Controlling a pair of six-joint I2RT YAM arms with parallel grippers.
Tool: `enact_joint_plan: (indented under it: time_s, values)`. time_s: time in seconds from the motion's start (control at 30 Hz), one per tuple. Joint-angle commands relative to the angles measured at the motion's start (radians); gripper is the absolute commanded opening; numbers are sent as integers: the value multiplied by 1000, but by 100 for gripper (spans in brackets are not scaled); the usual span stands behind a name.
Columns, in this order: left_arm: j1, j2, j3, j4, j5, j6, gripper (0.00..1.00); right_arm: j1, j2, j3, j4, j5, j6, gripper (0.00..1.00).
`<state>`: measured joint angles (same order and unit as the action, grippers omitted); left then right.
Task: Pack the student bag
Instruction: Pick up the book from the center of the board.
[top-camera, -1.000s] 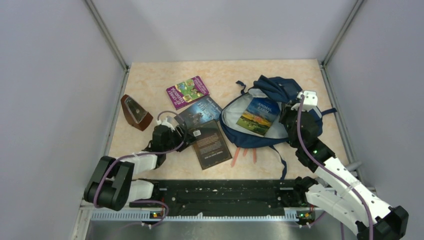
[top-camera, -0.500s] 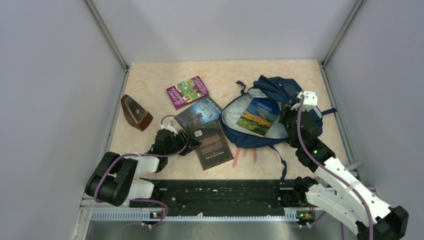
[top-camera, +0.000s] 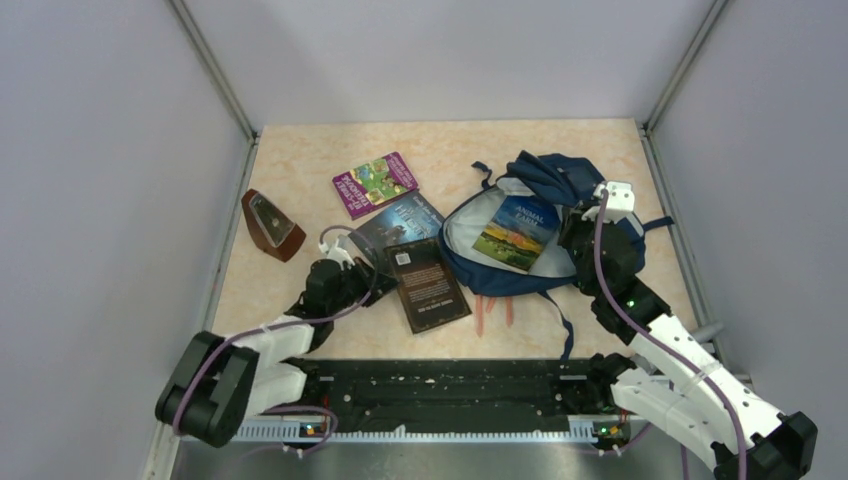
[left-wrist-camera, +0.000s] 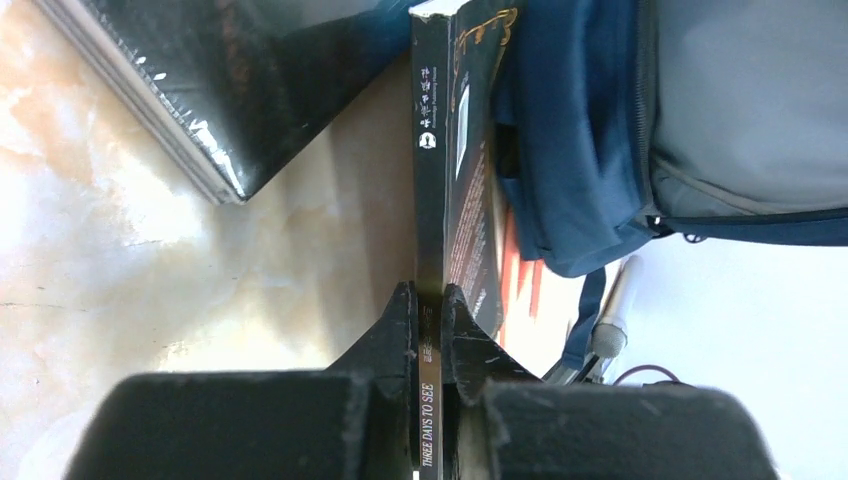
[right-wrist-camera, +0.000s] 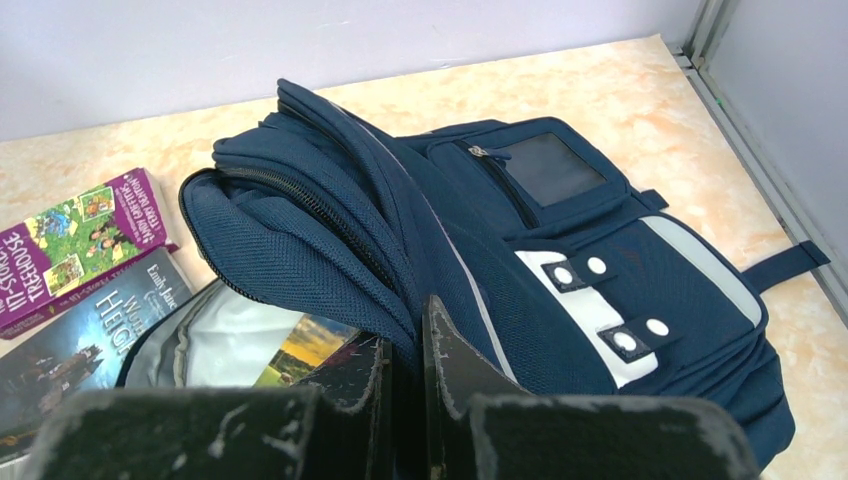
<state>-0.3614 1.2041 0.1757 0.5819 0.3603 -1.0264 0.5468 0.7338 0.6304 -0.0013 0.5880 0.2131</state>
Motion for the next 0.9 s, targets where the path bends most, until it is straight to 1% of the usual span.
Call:
enact_joint_plan:
  time_s: [0.0,0.23,0.33,0.43,0.57,0.7,0.77,0.87]
  values:
    - [0,-182,43,-90,-50,66,0,-5,-24,94,126,9,23,0]
    - [1,-489,134,-303,-60,231,0,-5,-21,96,132,6,19,0]
    - [0,-529,197,-358,-33,280,0,-4,-22,97,133,3,20,0]
    - [0,-519,282,-410,55,338,0,-5,-22,100,130,1,21,0]
    - [-5,-474,408,-497,206,473,0,-5,-26,104,124,-3,27,0]
    - [-39,-438,508,-502,304,521,0,-5,-25,107,121,-8,31,0]
    - [-84,-403,559,-526,300,555,0,-5,-24,107,120,-8,31,0]
    - [-191,-322,669,-646,196,651,0,-5,-24,109,119,-9,31,0]
